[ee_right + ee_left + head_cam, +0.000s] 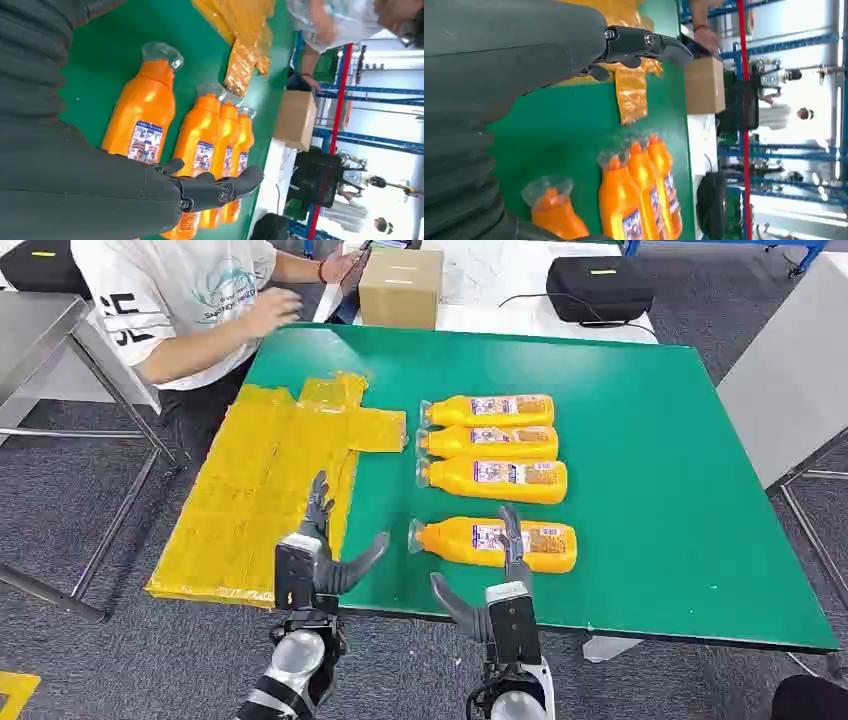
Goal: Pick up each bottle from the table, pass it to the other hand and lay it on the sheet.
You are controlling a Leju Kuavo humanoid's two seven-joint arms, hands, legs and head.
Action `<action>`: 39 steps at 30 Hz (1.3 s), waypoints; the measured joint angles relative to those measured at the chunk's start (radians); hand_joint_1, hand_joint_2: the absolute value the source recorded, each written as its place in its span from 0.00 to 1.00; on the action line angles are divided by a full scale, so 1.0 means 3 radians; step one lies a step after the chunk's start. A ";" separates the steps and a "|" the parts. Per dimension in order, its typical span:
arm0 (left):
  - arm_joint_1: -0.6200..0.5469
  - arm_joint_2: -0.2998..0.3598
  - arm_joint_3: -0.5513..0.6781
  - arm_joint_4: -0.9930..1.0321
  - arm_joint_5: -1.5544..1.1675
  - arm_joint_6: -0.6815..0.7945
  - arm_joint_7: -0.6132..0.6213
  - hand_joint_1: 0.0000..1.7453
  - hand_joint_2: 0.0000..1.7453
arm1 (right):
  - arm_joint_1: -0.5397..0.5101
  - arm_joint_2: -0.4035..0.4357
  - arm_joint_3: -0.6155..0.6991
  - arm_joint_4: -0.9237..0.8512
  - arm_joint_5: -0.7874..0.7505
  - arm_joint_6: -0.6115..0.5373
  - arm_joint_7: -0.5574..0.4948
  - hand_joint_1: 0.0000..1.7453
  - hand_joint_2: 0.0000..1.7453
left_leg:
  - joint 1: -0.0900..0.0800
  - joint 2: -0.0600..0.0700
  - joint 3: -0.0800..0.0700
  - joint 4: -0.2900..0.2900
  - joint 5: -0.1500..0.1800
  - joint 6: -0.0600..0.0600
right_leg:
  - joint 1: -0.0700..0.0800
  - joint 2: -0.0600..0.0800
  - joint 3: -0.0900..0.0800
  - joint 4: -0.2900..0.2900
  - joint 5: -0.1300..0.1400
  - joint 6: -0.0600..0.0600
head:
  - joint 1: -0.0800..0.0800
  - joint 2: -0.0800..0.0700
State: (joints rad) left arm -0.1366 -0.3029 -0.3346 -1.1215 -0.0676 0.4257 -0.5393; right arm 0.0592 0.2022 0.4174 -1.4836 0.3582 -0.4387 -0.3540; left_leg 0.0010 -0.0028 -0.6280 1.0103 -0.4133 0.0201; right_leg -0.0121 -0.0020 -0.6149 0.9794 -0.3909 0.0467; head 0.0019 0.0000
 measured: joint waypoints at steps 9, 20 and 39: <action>-0.0042 0.0005 0.0257 0.0094 0.0178 0.0150 -0.0093 0.00 1.00 | -0.0040 -0.0012 -0.0246 0.0117 0.0000 -0.0069 0.0044 0.00 1.00 | 0.0000 0.0000 0.0000 0.0000 0.0000 0.0000 | 0.0000 0.0000 0.0000 -0.0001 0.0000 0.0000 | -0.0001 0.0000; -0.0090 -0.0009 0.0347 0.0216 0.0179 0.0185 -0.0138 0.00 1.00 | -0.0107 -0.0010 -0.0328 0.0232 0.0006 -0.0055 0.0042 0.00 1.00 | 0.0000 0.0000 0.0000 0.0000 0.0000 0.0000 | 0.0000 0.0000 -0.0001 0.0000 0.0000 0.0000 | -0.0001 0.0000; -0.0097 -0.0010 0.0319 0.0290 0.0151 0.0016 -0.0150 0.00 1.00 | -0.0180 -0.0132 -0.0477 0.0416 0.0692 -0.0111 0.0349 0.00 1.00 | 0.0000 0.0000 0.0000 0.0000 0.0000 0.0000 | 0.0000 0.0000 0.0000 -0.0001 0.0000 0.0000 | -0.0001 0.0000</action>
State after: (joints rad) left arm -0.1657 -0.3059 -0.2388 -1.0346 -0.0221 0.4304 -0.5844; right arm 0.0052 0.1626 0.2743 -1.3588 0.5659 -0.4719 -0.2492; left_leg 0.0010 -0.0028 -0.6280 1.0103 -0.4134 0.0202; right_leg -0.0122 -0.0021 -0.6151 0.9793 -0.3908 0.0468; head 0.0016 0.0000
